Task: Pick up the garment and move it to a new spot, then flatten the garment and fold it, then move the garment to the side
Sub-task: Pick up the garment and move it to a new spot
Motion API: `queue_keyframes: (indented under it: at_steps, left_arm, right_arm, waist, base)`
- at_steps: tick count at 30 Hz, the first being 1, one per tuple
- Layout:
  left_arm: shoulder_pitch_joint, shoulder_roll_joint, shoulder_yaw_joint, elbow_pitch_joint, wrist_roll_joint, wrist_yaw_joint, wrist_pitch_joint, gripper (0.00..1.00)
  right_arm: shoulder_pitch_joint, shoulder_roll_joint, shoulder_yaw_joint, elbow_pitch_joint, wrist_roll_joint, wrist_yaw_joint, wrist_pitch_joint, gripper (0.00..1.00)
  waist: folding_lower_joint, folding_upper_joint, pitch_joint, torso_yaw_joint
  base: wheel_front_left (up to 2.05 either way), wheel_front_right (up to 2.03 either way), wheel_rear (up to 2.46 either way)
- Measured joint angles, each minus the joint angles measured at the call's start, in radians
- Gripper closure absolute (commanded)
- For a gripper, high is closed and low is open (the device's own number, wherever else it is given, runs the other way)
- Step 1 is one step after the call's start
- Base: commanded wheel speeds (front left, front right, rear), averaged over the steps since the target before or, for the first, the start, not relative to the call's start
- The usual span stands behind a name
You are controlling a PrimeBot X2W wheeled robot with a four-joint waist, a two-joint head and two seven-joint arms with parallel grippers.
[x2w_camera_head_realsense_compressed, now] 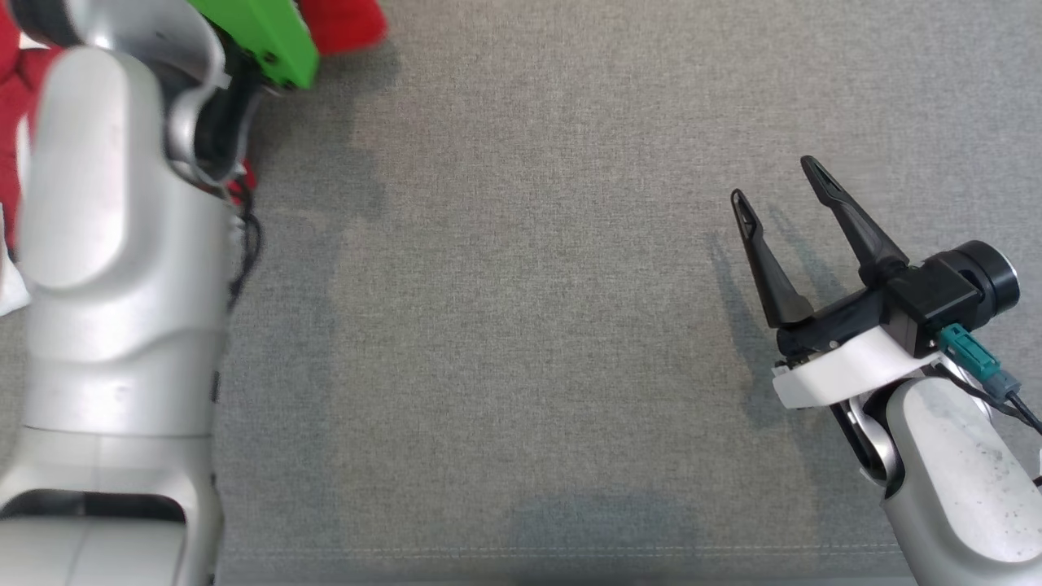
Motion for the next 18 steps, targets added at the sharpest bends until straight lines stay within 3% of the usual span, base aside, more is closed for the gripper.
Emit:
queue_keyframes:
  at_steps: [2, 5, 9, 13, 18]
  left_arm:
    - [0.071, -0.059, -0.071, -0.014, -0.022, 0.0, 0.009, 1.0]
    - [0.135, -0.088, -0.167, -0.039, -0.051, 0.0, 0.024, 1.0]
    - [0.198, -0.056, -0.363, -0.123, -0.109, 0.002, 0.034, 1.0]
    - [0.277, -0.028, -0.49, -0.18, -0.17, 0.002, 0.035, 1.0]
    - [0.376, -0.008, -0.67, -0.283, -0.346, 0.005, 0.016, 1.0]
  right_arm:
    - [0.011, 0.012, -0.004, 0.016, 0.005, -0.008, 0.0, 0.0]
    - [0.036, 0.026, -0.005, 0.031, 0.012, -0.009, 0.0, 0.0]
    - [0.065, 0.037, -0.005, 0.042, 0.014, -0.009, 0.0, 0.0]
    - [0.067, 0.058, 0.0, 0.048, 0.022, -0.009, 0.0, 0.0]
    - [0.083, 0.064, 0.015, 0.057, 0.022, -0.007, 0.0, 0.0]
  waist:
    - [0.0, 0.0, -0.038, -0.004]
    - [0.0, 0.0, -0.077, -0.012]
    - [0.0, 0.0, -0.124, -0.03]
    - [0.0, 0.0, -0.158, -0.062]
    - [0.0, 0.0, -0.194, -0.125]
  base:
    - [0.0, 0.0, 0.0]
    - [0.0, 0.0, 0.0]
    - [0.0, 0.0, 0.0]
    - [0.0, 0.0, 0.0]
    - [0.0, 0.0, 0.0]
